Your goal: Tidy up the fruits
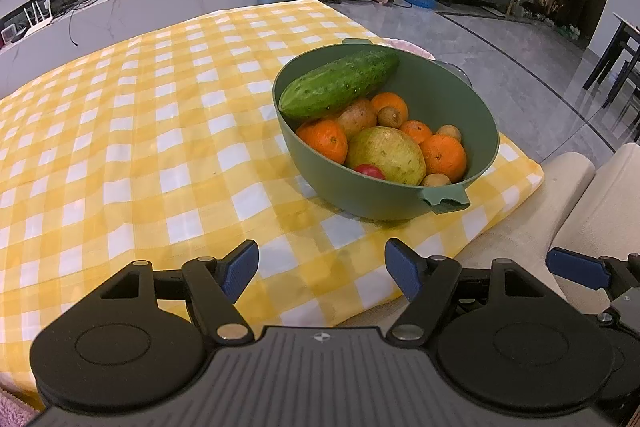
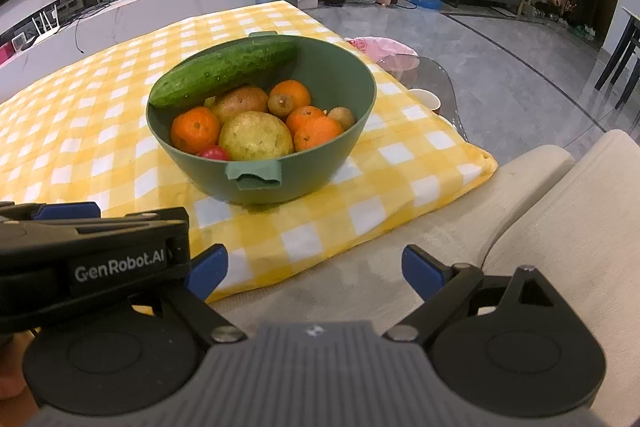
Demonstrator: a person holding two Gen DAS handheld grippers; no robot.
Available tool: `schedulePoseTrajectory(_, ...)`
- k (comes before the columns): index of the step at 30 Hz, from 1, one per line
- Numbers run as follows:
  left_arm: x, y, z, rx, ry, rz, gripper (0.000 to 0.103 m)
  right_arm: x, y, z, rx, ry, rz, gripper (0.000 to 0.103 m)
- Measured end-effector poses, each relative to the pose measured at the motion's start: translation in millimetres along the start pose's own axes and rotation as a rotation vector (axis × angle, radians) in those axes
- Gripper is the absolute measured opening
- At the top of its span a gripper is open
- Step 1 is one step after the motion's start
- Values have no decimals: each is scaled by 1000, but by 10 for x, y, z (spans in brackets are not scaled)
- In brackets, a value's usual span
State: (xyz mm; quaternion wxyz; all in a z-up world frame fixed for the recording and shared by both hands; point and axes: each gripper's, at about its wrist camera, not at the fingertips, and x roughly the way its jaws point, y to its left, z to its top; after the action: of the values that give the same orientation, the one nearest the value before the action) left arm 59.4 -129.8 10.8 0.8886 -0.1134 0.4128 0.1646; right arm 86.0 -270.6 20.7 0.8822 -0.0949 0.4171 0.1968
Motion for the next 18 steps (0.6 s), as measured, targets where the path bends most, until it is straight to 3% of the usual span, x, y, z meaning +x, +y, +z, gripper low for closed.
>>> schedulePoseTrajectory(18, 3, 19, -2, -2, 5, -5, 85, 22, -3, -18, -2, 2, 13, 90)
